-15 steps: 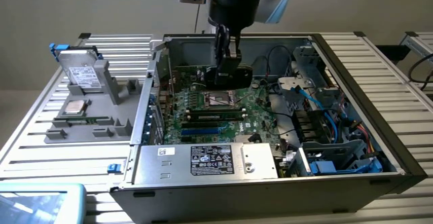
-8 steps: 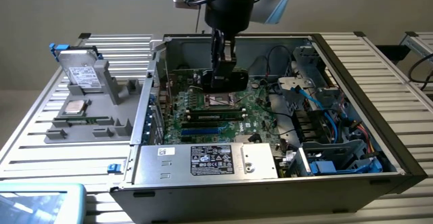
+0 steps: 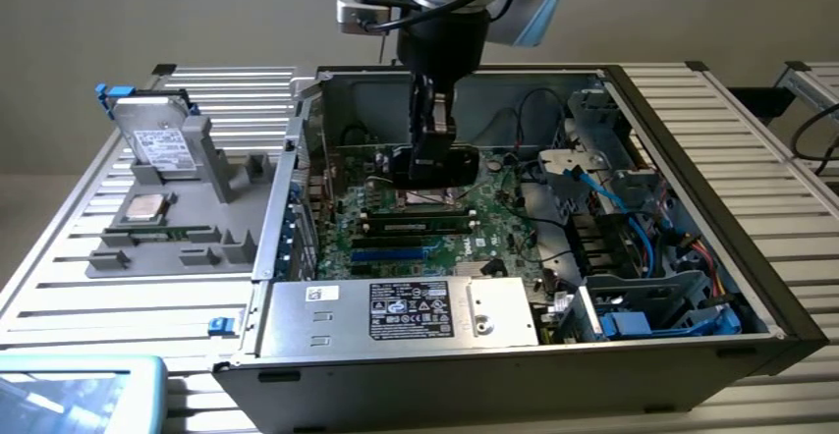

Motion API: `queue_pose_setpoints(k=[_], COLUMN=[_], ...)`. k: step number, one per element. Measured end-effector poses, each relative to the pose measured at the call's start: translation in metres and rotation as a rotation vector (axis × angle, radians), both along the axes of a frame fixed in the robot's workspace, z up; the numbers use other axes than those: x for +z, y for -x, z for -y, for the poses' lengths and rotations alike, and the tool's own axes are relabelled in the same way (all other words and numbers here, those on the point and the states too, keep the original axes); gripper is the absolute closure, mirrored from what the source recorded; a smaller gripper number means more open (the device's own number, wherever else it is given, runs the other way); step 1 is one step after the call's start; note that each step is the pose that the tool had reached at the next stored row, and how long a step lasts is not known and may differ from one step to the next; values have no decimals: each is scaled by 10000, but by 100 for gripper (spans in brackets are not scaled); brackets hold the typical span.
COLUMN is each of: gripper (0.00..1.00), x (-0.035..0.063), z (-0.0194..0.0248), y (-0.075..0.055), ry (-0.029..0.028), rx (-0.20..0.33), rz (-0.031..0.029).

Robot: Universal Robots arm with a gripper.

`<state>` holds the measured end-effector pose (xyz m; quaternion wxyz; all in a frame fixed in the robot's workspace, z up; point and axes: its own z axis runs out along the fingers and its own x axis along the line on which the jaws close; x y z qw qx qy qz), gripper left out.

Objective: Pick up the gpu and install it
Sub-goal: 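Insert the gpu into the slot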

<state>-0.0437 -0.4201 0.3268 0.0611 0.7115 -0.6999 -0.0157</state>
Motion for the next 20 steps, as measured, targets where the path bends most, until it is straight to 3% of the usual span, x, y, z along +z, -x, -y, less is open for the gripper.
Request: queue_pose_setpoints(k=[8,16,17,20], gripper=[72,72,72,72], x=[-34,-170,-189,-244], z=[0,4,11,89], y=[6,6,5,6], ry=[-2,1,0,-16], rx=[-2,-1,-1,-11], rz=[21,23,23,23])
